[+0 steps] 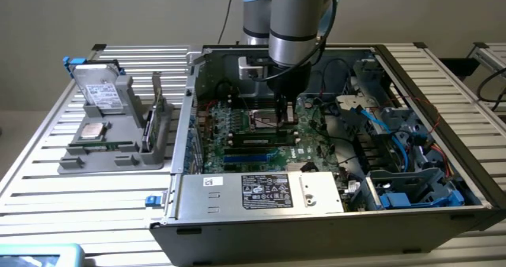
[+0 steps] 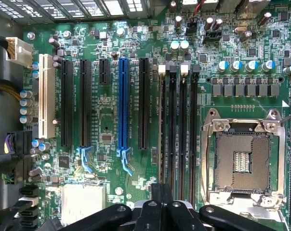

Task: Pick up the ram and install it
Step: 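Press down the ram until it locks into place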

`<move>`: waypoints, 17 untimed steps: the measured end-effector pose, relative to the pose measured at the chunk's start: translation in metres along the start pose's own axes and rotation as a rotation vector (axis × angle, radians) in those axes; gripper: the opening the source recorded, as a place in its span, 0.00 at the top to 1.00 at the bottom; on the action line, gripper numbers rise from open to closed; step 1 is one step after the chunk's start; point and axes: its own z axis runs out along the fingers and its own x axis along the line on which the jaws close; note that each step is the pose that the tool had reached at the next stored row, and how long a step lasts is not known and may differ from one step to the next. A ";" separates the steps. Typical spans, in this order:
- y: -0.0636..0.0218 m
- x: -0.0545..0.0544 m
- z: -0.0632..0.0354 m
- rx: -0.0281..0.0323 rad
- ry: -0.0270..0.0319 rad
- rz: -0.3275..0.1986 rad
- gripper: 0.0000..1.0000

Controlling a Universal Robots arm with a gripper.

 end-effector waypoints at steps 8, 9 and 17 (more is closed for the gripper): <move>0.0002 0.000 0.0001 0.0000 -0.0019 0.000 0.89; 0.0005 0.000 -0.0030 -0.0003 -0.0012 0.000 0.89; 0.0225 0.002 -0.0122 -0.0007 0.0001 0.000 0.89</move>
